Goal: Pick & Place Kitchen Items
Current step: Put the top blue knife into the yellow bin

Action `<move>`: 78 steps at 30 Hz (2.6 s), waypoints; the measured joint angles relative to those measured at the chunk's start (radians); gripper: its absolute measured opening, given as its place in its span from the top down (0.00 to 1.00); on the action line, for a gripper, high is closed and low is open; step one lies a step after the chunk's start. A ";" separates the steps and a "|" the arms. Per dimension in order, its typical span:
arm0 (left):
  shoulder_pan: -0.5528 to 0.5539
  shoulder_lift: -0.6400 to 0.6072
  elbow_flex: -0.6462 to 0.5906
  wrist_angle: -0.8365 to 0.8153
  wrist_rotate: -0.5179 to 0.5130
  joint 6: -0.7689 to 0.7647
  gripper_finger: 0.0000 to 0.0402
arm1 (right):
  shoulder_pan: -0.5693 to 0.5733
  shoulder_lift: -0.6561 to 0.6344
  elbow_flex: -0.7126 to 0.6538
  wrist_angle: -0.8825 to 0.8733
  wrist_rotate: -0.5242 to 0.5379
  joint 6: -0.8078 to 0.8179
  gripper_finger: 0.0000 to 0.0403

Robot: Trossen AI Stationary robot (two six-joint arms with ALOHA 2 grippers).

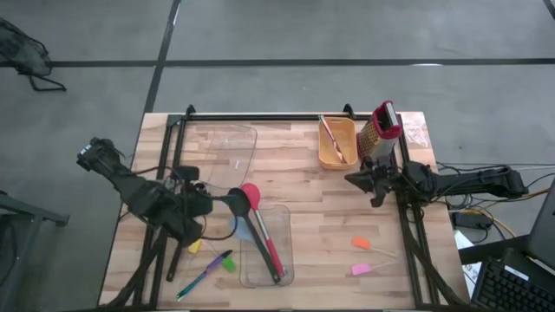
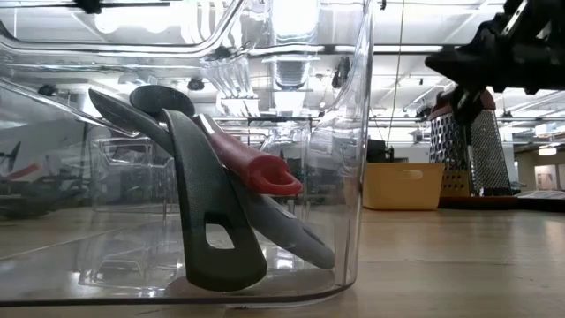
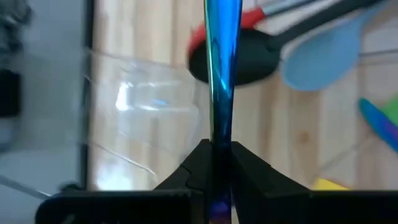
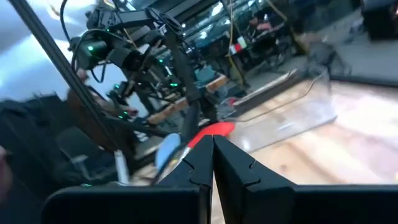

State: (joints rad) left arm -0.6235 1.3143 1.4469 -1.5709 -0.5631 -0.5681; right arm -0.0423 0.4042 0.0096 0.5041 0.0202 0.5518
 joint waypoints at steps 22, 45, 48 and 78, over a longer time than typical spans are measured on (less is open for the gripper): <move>0.312 0.238 0.138 0.350 -0.239 0.684 0.90 | 0.055 0.646 0.487 0.008 0.083 -0.108 0.43; 0.317 0.237 0.136 0.438 -0.250 0.756 0.90 | 0.055 1.067 0.858 -0.002 -0.048 -0.208 0.43; 0.317 0.236 0.136 0.438 -0.250 0.754 0.90 | 0.055 1.079 0.876 0.000 -0.048 -0.224 0.45; 0.316 0.234 0.135 0.452 -0.254 0.756 0.90 | 0.054 1.084 0.899 -0.063 -0.039 -0.246 0.97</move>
State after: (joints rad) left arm -0.3077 1.5478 1.5818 -1.1190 -0.8173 0.1883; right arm 0.0113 1.4879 0.9089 0.4416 -0.0189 0.3054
